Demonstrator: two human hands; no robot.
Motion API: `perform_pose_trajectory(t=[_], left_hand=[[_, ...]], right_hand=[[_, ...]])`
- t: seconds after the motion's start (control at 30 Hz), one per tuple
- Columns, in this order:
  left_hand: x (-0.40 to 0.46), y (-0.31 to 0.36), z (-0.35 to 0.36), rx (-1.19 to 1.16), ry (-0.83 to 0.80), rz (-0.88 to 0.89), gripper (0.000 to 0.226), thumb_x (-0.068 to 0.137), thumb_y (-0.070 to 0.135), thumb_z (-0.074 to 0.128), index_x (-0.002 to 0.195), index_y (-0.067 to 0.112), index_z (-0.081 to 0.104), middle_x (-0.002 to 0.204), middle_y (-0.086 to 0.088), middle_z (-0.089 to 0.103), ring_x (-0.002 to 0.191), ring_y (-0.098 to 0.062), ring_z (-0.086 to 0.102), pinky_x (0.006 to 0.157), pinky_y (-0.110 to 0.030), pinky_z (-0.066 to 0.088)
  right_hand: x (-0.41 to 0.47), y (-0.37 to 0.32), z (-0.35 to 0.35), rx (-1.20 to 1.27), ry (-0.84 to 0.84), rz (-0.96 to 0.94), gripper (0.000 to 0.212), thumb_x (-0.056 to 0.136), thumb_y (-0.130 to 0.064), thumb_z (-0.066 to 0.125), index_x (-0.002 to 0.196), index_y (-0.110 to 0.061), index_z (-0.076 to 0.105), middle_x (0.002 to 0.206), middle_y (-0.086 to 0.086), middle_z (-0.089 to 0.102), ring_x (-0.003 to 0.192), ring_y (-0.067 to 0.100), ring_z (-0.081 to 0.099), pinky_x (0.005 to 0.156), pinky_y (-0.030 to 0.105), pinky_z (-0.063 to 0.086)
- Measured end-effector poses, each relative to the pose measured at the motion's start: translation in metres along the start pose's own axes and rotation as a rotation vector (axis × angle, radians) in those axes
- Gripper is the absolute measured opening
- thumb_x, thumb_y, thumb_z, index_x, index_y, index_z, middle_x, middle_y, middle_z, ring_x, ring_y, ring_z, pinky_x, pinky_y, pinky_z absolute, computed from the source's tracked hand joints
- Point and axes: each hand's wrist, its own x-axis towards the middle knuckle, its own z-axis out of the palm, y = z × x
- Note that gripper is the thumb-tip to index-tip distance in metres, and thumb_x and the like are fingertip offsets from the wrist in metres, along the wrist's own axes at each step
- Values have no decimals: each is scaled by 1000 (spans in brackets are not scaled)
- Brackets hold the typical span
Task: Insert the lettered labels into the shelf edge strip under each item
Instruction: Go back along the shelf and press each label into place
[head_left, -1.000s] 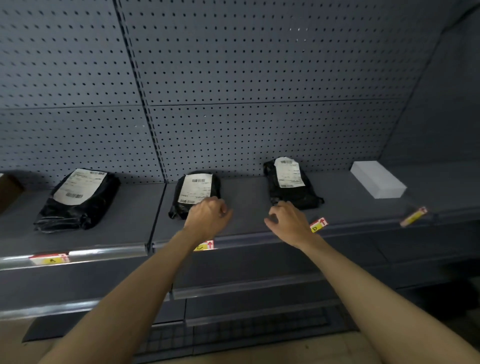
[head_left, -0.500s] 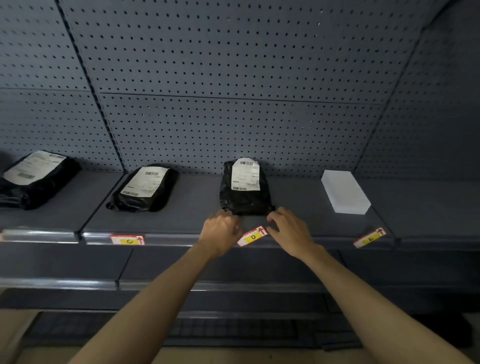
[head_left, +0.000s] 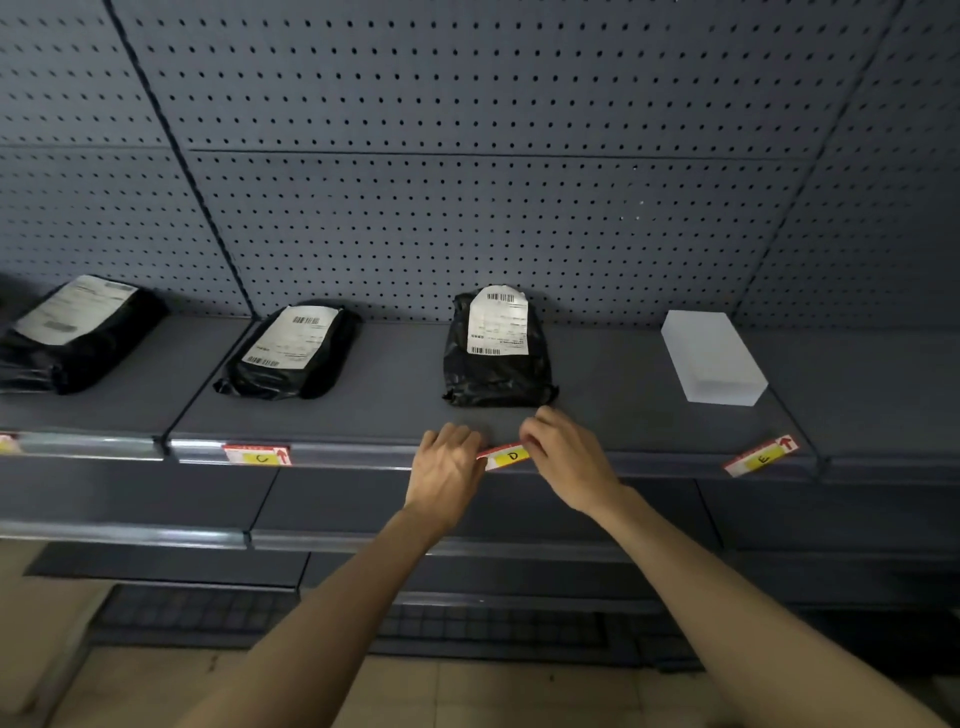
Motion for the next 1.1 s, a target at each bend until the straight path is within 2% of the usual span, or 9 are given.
perform_pose_trajectory(t=[0.2, 0.4, 0.5, 0.6, 0.7, 0.8, 0.9, 1.1], left_hand=[[4, 5, 5, 43, 25, 7, 11, 71, 9, 79, 71, 13, 69, 75, -5, 62, 71, -27, 60, 60, -36, 48], [4, -4, 9, 115, -32, 107, 9, 74, 8, 75, 77, 15, 71, 82, -5, 62, 78, -26, 60, 66, -36, 50], [5, -5, 8, 100, -95, 89, 11, 84, 12, 65, 93, 15, 70, 96, -6, 62, 92, -27, 57, 77, -36, 47], [13, -6, 1, 72, -161, 104, 24, 90, 27, 52, 110, 17, 61, 110, -5, 59, 105, -25, 53, 88, -36, 43], [25, 2, -10, -13, -192, 72, 31, 89, 39, 53, 110, 17, 57, 113, -5, 60, 109, -26, 56, 89, -39, 46], [38, 23, -18, -28, -197, 66, 37, 89, 50, 50, 103, 18, 61, 109, -5, 63, 107, -26, 57, 86, -39, 47], [57, 57, -21, -19, -160, 102, 38, 89, 52, 47, 100, 19, 62, 106, -4, 64, 106, -25, 57, 89, -39, 44], [91, 153, -6, -53, -141, 128, 38, 91, 50, 47, 102, 17, 62, 108, -7, 66, 108, -27, 57, 92, -39, 43]], right_hand=[[-8, 5, 5, -50, 20, 40, 8, 90, -14, 61, 85, -9, 65, 91, 4, 55, 83, 18, 54, 67, 32, 48], [-13, 4, 19, -135, -46, 87, 8, 91, -12, 59, 91, -10, 67, 94, 4, 57, 89, 20, 53, 75, 34, 48], [-12, -1, 19, -172, -69, 95, 8, 91, -10, 56, 93, -9, 65, 96, 5, 59, 92, 22, 55, 76, 35, 49], [-13, 3, 5, -151, -59, 97, 18, 92, -24, 55, 98, -10, 65, 99, 5, 64, 94, 22, 56, 78, 35, 50], [-19, 16, -21, -136, 1, 121, 34, 90, -43, 52, 95, -11, 65, 93, 4, 66, 88, 20, 59, 73, 34, 50], [-31, 41, -50, -195, 29, 132, 46, 89, -54, 47, 86, -12, 65, 85, 4, 66, 81, 20, 59, 66, 32, 45], [-48, 77, -79, -241, 42, 161, 47, 90, -55, 45, 85, -12, 64, 84, 5, 65, 82, 21, 58, 64, 31, 41], [-95, 160, -128, -255, 21, 212, 43, 91, -50, 48, 90, -10, 64, 89, 7, 63, 86, 23, 58, 67, 37, 51]])
